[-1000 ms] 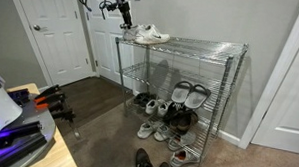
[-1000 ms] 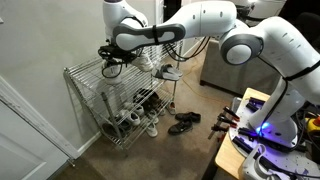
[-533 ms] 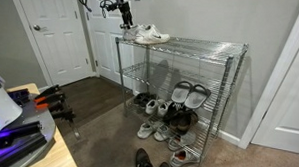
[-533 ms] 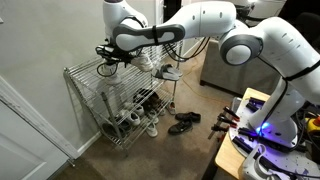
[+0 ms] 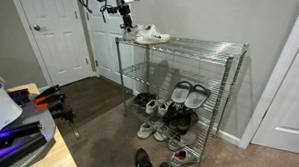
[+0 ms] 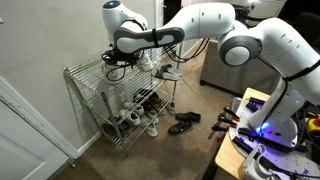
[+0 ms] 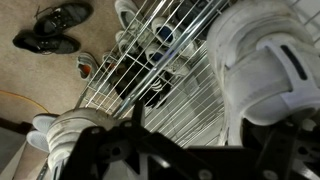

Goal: Correctly position the sneakers

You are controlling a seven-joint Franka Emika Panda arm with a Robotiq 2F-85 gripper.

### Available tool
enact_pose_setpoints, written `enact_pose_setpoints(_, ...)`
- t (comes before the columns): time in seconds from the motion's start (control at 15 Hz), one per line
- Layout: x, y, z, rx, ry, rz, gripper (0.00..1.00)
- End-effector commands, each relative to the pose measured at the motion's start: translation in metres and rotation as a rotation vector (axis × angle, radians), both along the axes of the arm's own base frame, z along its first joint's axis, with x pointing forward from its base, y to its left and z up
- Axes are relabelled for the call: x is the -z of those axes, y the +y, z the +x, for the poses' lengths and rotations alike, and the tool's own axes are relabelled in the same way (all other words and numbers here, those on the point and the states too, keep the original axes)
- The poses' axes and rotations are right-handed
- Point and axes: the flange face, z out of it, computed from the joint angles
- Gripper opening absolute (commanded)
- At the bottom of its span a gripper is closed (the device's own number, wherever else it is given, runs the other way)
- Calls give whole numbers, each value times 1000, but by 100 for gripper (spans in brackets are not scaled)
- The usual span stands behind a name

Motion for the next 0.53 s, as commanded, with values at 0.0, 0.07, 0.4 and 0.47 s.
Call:
enact_pose_setpoints(0.0,-6,-7,-4,-95,58,-51,100)
enact_pose_setpoints(0.07,-6,-8,-4,-113,62,-52,100)
enact_pose_setpoints(0.4,-3,-4,-4,-221,87,-43,73)
enact_pose_setpoints(0.47,-4,-4,-4,-231,87,-45,67)
